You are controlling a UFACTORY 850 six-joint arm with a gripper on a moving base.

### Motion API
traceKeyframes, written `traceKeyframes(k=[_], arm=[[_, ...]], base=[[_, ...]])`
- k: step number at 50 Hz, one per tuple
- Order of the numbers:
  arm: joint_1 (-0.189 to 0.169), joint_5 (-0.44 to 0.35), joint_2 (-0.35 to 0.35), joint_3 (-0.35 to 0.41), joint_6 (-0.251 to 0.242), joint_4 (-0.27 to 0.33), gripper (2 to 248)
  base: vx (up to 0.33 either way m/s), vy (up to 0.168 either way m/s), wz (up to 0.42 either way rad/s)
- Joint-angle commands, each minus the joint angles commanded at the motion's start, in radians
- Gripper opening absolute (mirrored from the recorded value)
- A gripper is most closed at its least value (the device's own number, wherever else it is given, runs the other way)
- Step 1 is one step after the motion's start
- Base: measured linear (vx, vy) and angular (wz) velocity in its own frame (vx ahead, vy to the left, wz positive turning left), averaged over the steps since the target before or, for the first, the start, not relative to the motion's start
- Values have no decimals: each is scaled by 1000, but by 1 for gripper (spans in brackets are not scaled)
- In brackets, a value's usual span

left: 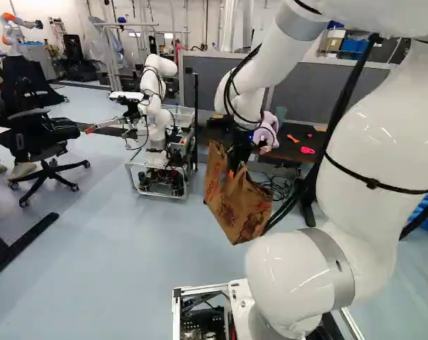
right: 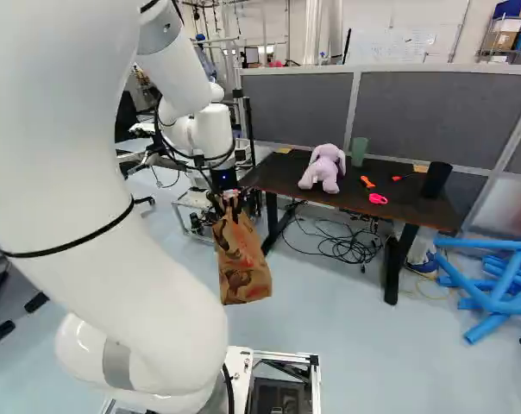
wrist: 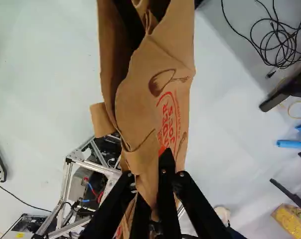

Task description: Pick up the bag on the ground and place it on the table

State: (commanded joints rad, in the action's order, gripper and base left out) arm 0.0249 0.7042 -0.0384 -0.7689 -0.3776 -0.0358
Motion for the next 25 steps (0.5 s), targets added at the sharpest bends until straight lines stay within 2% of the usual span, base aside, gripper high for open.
traceKeyframes(k=[25], arm=[[-1, 88, 62, -33, 0, 0, 21]], base=[[0, 0, 0]])
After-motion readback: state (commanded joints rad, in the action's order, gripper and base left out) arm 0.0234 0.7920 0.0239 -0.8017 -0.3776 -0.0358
